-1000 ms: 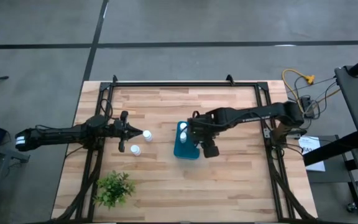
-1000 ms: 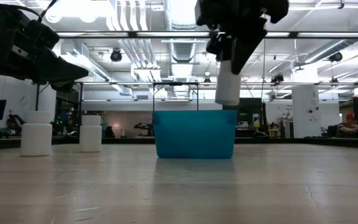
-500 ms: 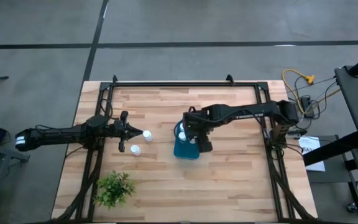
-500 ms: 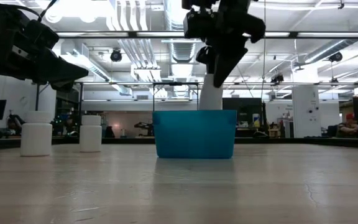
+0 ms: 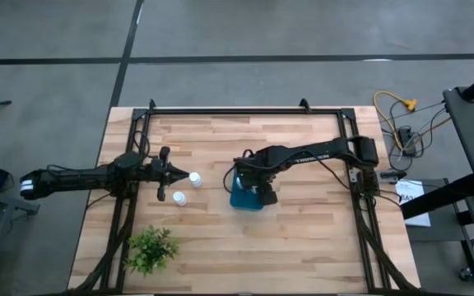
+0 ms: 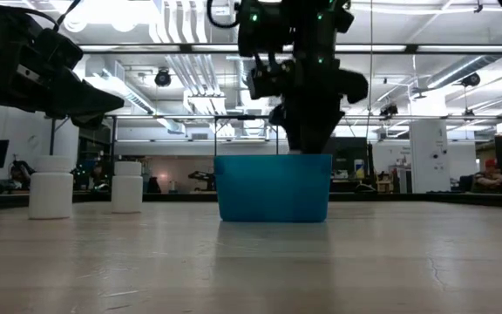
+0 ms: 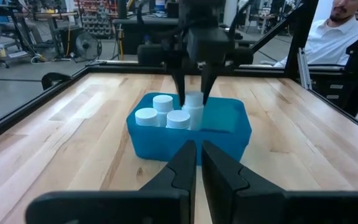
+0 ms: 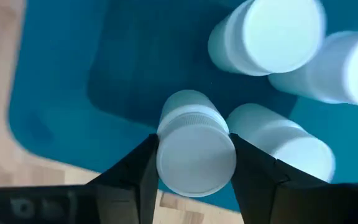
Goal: Pick and place pill bottles into a basket
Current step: Put the medicine bottle into the blue bin
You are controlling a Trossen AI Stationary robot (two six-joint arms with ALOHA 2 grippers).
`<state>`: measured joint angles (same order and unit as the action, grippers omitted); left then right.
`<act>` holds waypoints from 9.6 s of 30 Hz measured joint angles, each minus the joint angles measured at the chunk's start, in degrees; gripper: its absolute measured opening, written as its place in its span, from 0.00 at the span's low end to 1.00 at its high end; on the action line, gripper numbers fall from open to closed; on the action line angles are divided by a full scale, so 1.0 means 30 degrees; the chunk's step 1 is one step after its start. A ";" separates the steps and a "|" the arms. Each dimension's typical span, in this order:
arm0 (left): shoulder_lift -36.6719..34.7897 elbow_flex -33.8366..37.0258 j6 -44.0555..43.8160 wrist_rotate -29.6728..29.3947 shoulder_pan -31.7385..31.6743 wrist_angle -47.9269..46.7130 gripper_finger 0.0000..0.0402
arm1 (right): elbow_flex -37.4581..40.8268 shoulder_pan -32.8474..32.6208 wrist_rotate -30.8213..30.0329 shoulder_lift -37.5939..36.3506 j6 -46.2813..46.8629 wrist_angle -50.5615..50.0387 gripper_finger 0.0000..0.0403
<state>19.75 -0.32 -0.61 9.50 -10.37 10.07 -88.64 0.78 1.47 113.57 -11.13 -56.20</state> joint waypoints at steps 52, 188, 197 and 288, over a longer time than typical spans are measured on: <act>0.0000 0.0000 -0.0013 -0.0213 -0.0004 0.0015 0.02 | 0.0124 0.0379 -0.0544 -0.0078 -0.0049 0.0304 0.46; 0.6399 -1.3136 0.3050 0.0130 0.0000 -0.8210 0.02 | 2.9376 0.0335 0.1510 -3.0415 0.2793 3.0191 0.09; 0.7242 -1.5742 0.3521 0.0158 0.0000 -1.2422 0.12 | 2.9373 0.0335 0.1496 -3.0415 0.2787 2.9901 0.09; 1.7121 -1.6778 -0.6697 -0.4315 0.7373 -2.4662 0.67 | 2.9361 0.0342 0.1472 -3.0415 0.2860 2.9679 0.09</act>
<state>71.11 -50.65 -20.70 -3.44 11.75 -63.92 -0.56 1.80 5.89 22.33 -2.55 32.84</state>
